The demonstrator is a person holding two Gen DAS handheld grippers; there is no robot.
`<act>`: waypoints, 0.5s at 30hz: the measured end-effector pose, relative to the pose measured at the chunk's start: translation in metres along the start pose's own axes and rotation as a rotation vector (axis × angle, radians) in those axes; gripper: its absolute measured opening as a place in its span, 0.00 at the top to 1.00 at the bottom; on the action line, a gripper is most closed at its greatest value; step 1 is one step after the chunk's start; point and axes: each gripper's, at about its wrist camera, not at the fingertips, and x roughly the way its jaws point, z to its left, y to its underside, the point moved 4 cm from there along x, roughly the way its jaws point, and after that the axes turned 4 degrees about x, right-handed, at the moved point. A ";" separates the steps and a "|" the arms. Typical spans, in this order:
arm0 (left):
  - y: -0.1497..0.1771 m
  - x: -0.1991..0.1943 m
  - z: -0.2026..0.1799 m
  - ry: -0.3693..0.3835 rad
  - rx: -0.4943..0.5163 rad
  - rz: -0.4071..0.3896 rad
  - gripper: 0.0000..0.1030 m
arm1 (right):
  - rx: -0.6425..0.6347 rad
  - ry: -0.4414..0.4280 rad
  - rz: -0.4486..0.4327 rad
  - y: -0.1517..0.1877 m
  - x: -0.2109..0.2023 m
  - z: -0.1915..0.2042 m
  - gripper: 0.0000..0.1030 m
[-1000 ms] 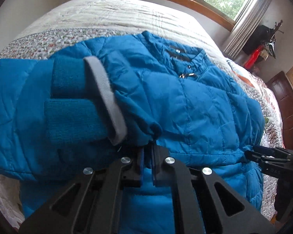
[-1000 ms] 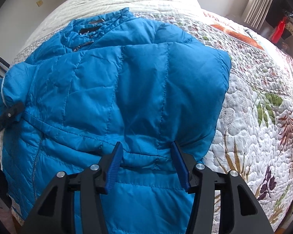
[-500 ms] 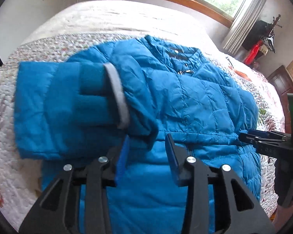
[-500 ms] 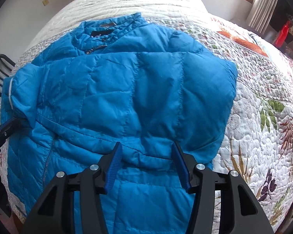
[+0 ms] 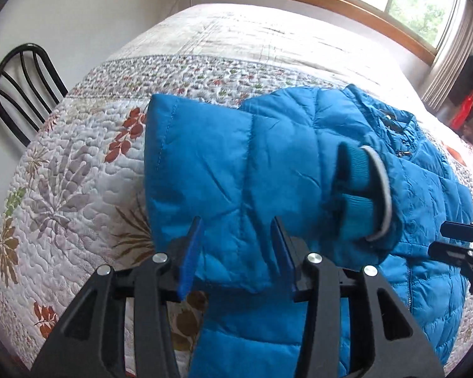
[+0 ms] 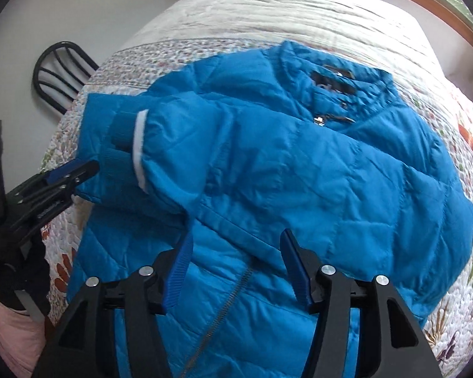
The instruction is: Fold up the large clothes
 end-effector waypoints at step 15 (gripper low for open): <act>0.000 0.009 -0.010 0.032 0.015 0.008 0.58 | 0.012 -0.114 0.055 -0.012 0.033 0.019 0.94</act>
